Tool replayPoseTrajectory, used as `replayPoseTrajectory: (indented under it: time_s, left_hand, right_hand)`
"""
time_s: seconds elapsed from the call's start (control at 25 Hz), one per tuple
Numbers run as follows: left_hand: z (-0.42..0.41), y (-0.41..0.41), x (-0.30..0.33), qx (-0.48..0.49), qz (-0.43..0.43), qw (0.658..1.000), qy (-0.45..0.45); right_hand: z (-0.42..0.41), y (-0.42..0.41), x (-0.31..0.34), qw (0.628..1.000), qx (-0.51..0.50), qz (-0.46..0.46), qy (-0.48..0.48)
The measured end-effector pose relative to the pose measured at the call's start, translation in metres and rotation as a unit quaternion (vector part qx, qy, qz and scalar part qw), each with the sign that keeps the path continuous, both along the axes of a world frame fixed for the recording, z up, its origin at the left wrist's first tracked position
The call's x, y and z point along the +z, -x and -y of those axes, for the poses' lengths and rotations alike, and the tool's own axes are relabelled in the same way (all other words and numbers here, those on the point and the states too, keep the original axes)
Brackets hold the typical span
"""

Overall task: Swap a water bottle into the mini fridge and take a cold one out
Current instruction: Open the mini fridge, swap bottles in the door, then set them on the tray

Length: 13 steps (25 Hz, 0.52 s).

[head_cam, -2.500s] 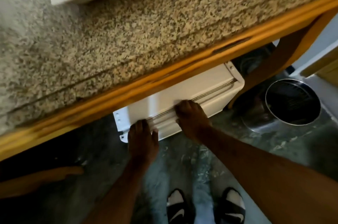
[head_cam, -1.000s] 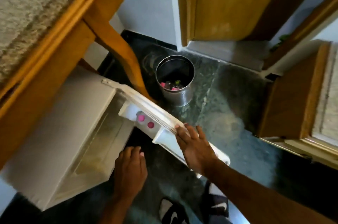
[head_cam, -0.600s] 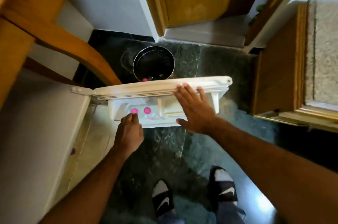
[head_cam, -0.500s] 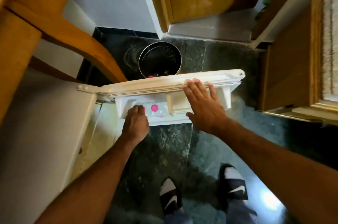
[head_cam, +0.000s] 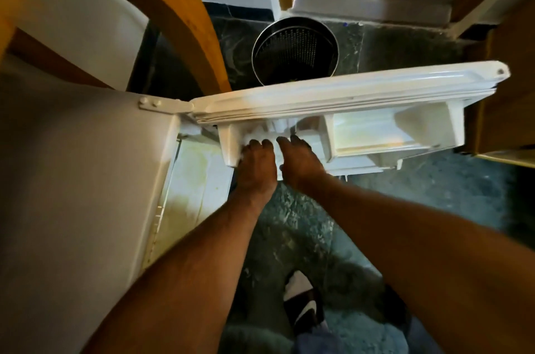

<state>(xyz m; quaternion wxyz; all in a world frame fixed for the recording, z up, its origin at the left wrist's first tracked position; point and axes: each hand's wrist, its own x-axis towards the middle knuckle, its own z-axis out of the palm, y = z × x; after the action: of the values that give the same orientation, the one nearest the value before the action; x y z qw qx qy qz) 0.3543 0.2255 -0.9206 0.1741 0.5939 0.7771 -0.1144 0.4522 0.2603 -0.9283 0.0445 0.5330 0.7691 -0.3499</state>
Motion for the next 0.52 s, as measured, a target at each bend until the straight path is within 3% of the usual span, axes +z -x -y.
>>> replayPoseTrajectory:
  time_s: [0.28, 0.52]
  left_hand:
    - [0.01, -0.009, 0.054, 0.003, 0.037, 0.999, 0.032]
    - [0.059, -0.024, 0.181, 0.116, 0.019, 0.992, -0.035]
  right_hand:
    - [0.021, -0.017, 0.037, 0.996, 0.068, 0.023, -0.06]
    - [0.047, -0.081, 0.173, 0.972, 0.101, -0.058, -0.203]
